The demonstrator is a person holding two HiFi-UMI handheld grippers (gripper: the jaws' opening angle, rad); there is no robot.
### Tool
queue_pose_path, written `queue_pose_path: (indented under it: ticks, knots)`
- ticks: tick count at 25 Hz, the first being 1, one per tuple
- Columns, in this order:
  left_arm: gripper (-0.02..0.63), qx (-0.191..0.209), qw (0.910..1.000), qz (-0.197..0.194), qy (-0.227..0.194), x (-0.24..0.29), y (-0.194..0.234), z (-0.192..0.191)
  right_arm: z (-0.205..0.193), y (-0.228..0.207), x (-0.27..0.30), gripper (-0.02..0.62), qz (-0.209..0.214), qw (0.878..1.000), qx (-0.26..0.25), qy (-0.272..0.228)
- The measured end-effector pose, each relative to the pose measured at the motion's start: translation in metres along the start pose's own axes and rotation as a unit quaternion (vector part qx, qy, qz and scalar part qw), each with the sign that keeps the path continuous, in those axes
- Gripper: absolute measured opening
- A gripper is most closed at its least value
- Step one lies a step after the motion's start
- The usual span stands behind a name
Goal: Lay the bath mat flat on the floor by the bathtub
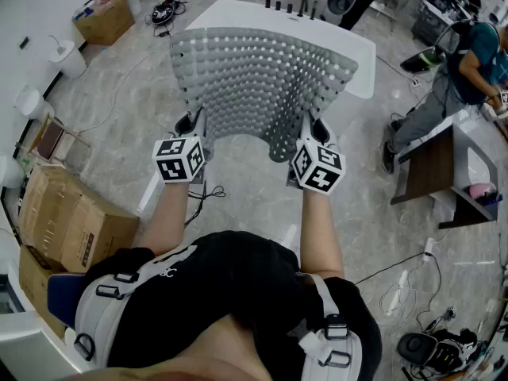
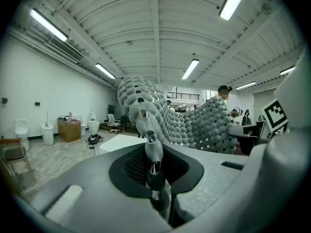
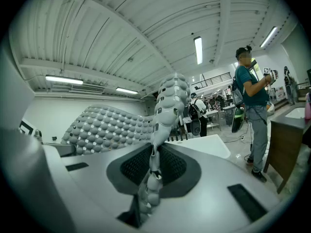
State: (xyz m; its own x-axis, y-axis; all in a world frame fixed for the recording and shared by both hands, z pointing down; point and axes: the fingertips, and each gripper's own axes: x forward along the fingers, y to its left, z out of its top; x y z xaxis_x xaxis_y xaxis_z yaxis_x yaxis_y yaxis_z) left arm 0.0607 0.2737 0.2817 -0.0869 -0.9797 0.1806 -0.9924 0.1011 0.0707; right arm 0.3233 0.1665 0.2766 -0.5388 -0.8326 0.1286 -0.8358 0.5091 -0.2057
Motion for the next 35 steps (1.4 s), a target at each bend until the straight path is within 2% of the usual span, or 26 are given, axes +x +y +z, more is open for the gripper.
queue_pose_path:
  ticks: [7, 15, 21, 28, 35]
  knots:
    - [0.037, 0.004, 1.0000, -0.005, -0.001, -0.016, 0.005, -0.003, -0.008, 0.001, -0.013, 0.041, -0.020, 1.000, 0.012, 0.002]
    - [0.037, 0.004, 1.0000, -0.005, 0.001, -0.020, 0.005, -0.005, -0.016, 0.005, -0.015, 0.041, -0.019, 1.000, 0.020, 0.012]
    - [0.037, -0.002, 1.0000, -0.008, 0.005, -0.019, 0.019, -0.009, -0.022, 0.017, -0.012, 0.041, -0.019, 1.000, 0.016, 0.015]
    - [0.037, -0.005, 0.9996, -0.029, -0.002, -0.027, 0.038, -0.014, -0.032, 0.037, -0.018, 0.041, -0.036, 0.999, 0.010, 0.010]
    - [0.037, -0.007, 0.9991, -0.041, 0.013, -0.023, 0.056, -0.022, -0.046, 0.054, -0.014, 0.041, -0.046, 0.999, 0.018, 0.016]
